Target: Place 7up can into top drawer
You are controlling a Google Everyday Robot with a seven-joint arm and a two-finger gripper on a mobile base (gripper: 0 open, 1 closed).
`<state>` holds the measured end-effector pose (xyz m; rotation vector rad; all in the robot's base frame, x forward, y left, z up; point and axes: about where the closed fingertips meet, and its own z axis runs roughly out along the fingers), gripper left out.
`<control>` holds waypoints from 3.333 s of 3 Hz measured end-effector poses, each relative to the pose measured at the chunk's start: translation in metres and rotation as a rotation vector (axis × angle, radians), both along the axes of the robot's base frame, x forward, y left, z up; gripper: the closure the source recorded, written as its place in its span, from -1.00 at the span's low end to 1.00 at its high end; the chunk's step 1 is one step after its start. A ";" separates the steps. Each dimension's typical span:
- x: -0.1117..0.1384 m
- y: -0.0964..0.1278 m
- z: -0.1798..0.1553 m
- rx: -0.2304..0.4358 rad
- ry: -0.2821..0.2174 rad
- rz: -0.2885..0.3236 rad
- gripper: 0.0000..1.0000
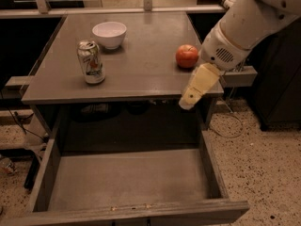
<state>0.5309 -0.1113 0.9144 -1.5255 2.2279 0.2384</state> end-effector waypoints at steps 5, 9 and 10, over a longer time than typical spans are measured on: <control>0.064 0.127 0.001 0.256 -0.129 0.134 -1.00; 0.091 0.229 -0.030 0.470 -0.106 0.277 -1.00; 0.114 0.264 -0.030 0.546 -0.118 0.323 -1.00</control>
Offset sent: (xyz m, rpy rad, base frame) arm 0.0208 0.0248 -0.0027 0.0848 0.0098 -0.0044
